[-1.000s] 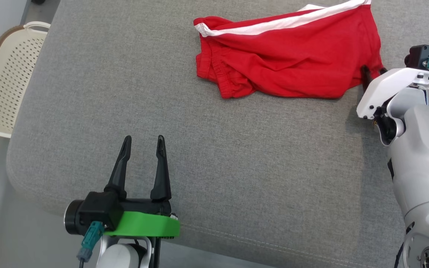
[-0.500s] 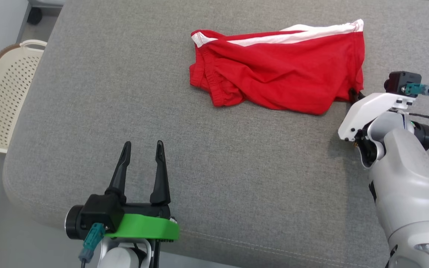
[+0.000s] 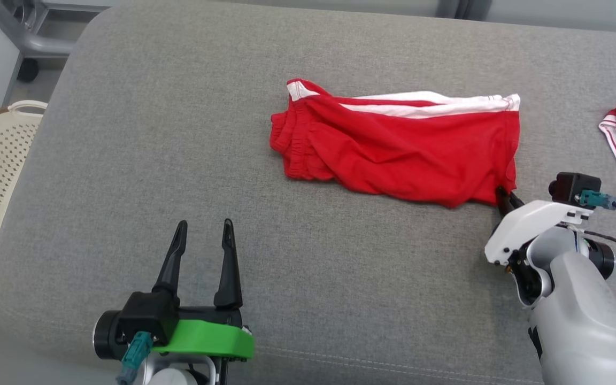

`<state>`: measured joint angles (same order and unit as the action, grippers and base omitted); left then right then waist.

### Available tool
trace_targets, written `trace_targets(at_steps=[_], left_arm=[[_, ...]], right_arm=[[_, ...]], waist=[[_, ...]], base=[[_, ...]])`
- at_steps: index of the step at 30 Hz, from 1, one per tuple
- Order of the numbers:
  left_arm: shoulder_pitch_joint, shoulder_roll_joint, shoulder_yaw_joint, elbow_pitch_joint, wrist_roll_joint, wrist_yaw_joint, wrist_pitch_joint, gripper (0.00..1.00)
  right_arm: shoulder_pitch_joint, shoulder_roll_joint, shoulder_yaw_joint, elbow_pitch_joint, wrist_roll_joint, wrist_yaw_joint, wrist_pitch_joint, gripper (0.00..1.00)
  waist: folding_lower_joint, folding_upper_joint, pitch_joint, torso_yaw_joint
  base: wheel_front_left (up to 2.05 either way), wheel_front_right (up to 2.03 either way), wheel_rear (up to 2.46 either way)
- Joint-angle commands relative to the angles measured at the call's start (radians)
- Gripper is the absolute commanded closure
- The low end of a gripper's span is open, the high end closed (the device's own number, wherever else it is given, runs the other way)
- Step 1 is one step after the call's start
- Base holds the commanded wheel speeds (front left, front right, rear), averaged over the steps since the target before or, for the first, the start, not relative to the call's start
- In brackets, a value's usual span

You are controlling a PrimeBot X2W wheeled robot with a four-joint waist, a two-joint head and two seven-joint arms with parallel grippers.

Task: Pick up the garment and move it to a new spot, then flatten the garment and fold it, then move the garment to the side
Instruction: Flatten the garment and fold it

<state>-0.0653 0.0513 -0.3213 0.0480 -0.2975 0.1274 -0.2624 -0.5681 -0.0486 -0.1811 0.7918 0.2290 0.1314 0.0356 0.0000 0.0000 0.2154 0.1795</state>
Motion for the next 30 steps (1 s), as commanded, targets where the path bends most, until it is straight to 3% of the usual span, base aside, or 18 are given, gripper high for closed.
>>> trace_targets(at_steps=[1,15,17,30], left_arm=[[0.019,0.0,0.006,0.005,0.008,-0.003,-0.002,0.0],[0.044,0.0,0.021,0.034,0.025,-0.012,-0.002,0.0],[0.049,0.0,0.024,0.041,0.028,-0.014,-0.002,0.0],[0.104,0.031,0.064,0.092,0.026,0.001,-0.002,0.0]], right_arm=[[0.038,-0.004,0.004,-0.029,0.01,-0.002,0.007,1.0],[0.217,-0.004,0.013,-0.211,0.027,-0.002,0.068,1.0],[0.233,-0.004,0.009,-0.22,0.025,-0.002,0.074,0.0],[0.361,-0.004,0.037,-0.325,0.082,-0.001,0.014,0.0]], waist=[[0.0,0.0,-0.017,-0.018],[0.0,0.0,-0.068,-0.059],[0.0,0.0,-0.078,-0.062],[0.0,0.0,-0.18,-0.089]], base=[[0.0,0.0,0.0],[0.0,0.0,0.0],[0.0,0.0,0.0],[0.0,0.0,0.0]])
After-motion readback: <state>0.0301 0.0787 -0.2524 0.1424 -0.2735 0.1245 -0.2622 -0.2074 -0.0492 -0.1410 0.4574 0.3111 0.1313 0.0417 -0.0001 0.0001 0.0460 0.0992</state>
